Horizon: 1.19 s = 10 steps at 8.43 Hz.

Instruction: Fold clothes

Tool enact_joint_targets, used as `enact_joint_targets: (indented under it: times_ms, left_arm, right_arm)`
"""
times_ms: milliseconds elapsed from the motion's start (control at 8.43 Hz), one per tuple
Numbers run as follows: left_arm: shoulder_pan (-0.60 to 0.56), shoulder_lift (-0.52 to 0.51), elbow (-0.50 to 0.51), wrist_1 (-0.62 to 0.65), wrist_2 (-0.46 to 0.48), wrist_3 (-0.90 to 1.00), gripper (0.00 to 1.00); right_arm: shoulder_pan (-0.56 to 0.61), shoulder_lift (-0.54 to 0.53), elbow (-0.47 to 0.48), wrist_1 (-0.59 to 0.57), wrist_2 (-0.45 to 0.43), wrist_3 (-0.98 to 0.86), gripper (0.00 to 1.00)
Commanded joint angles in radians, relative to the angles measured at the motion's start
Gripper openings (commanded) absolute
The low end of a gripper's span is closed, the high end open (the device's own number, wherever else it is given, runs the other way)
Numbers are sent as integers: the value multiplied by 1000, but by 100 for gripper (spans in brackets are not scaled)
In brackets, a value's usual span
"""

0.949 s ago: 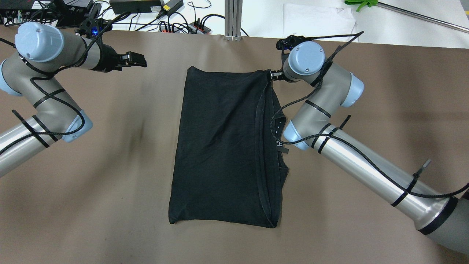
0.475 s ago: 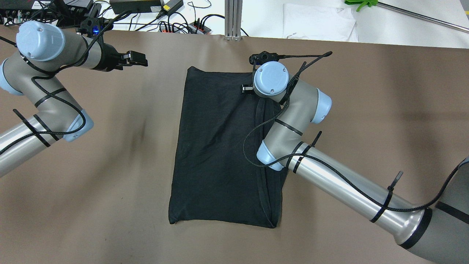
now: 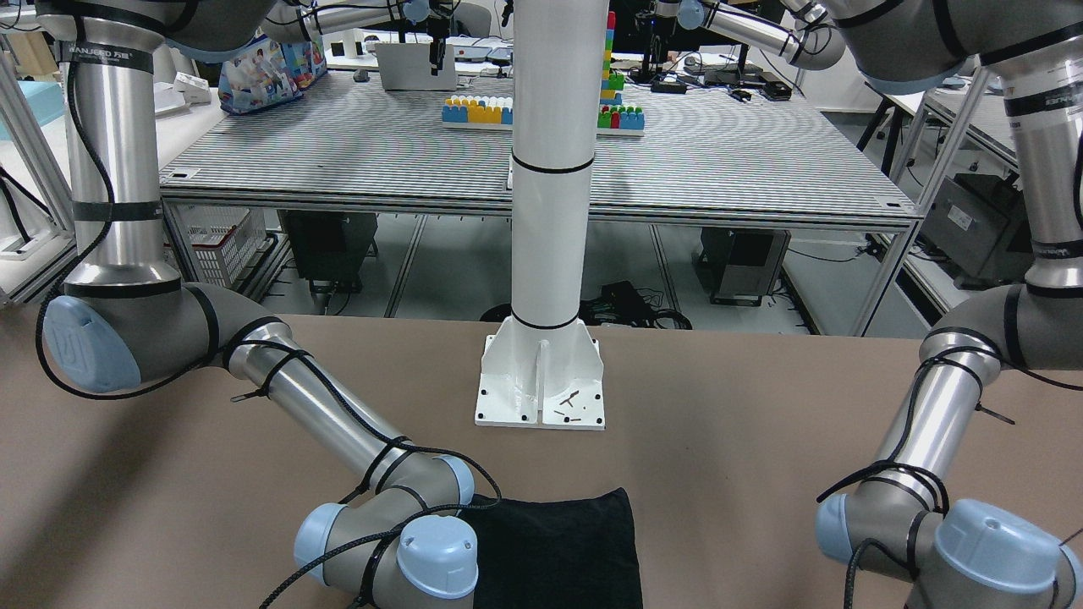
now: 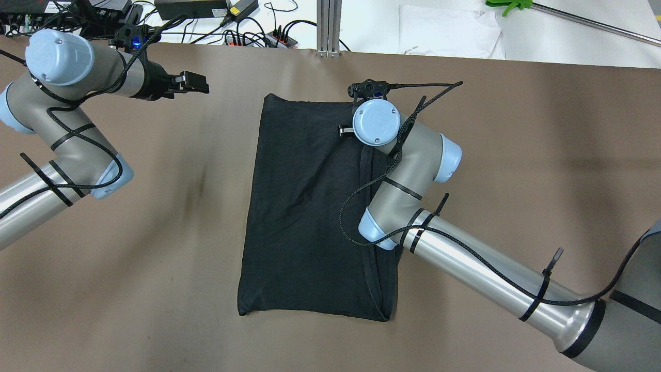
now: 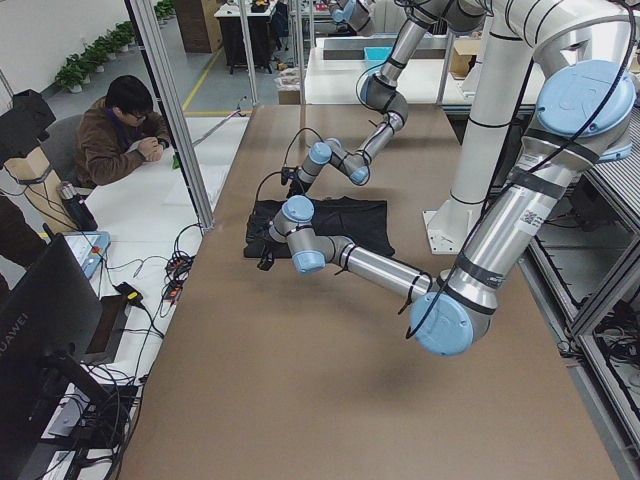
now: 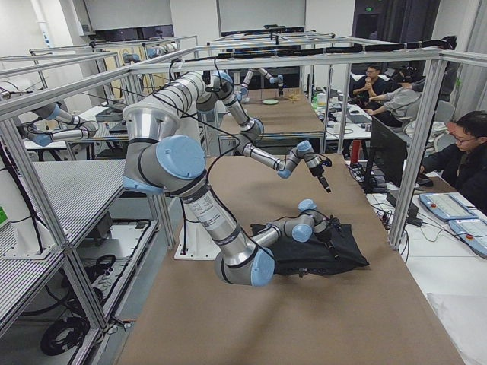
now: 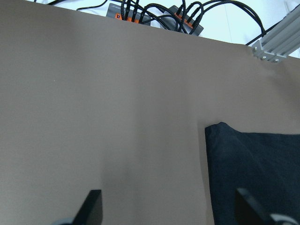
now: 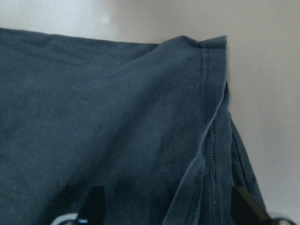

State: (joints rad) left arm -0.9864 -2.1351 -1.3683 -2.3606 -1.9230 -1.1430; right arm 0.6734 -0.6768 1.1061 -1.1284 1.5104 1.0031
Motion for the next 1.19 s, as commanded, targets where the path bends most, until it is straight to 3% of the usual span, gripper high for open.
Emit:
enact_joint_targets:
  times_ms: [0,356,712,949,1068]
  left_arm:
    - [0,1,2,0,1,0,100]
    - [26,-3,3,3,40,-3,100]
    - [40,-26,9,1,52,-15,100]
    - [38,-31,8,6,52,-15,100]
    - [40,-37,5,26,50,-15,100]
  right_arm:
    - [-6,-24,1,1,1,-1,95]
    - [2,-47,9,1,5,-50,94]
    - [46,-154,93,4,89,-109,94]
    - [52,-216,132,6,91,-115,94]
    - [54,-249,202,-4,91,-132,94]
